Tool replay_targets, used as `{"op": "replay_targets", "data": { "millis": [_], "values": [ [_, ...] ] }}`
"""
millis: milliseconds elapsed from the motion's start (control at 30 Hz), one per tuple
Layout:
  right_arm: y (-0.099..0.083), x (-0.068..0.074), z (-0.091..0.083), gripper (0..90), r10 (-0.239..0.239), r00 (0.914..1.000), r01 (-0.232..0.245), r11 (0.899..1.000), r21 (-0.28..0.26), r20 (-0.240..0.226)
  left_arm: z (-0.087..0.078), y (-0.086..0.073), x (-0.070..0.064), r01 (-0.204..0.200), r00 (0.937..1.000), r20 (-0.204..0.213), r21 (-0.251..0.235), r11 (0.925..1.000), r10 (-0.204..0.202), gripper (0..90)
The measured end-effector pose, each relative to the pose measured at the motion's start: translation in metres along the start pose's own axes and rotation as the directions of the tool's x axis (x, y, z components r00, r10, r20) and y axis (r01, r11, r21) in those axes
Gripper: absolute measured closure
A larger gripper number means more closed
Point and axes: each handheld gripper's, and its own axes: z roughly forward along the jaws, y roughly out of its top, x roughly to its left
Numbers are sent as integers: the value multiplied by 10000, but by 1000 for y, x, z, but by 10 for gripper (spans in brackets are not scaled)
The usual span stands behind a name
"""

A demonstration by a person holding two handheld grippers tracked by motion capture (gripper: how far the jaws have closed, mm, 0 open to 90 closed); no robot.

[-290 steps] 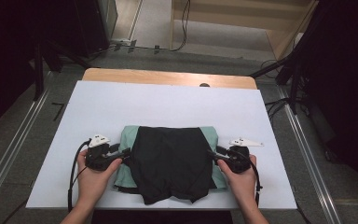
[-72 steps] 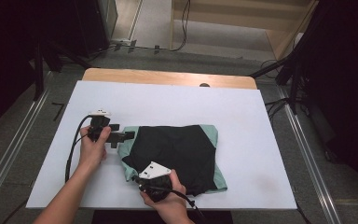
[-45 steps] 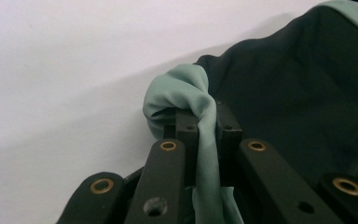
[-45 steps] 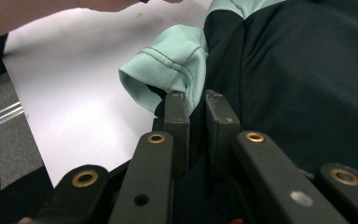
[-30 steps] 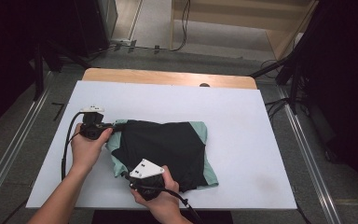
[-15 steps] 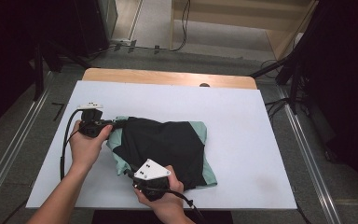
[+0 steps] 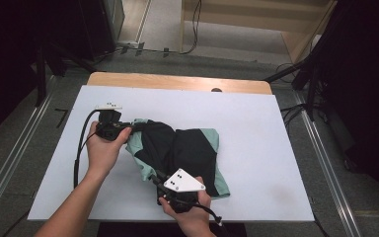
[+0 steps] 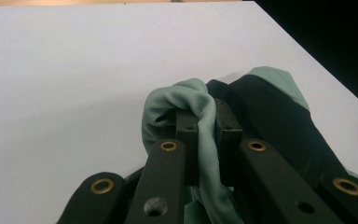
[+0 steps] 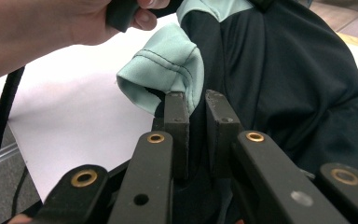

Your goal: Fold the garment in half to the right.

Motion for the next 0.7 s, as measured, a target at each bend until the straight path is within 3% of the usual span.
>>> {"op": "replay_targets", "data": {
  "millis": [200,400,700],
  "values": [
    [-5,-6,-5,794,123,9997,-123,9999,-2,197,5,4,-9,56,9995,-301,224,9997,-50,833],
    [-10,-11,-10,792,77,9985,-78,10000,15,536,14,10,-20,-122,9997,-186,376,9992,129,827],
    [-23,-27,-30,790,313,9922,-309,9995,-57,1206,41,22,-45,-369,9993,4,709,9968,370,827]
  ]
}}
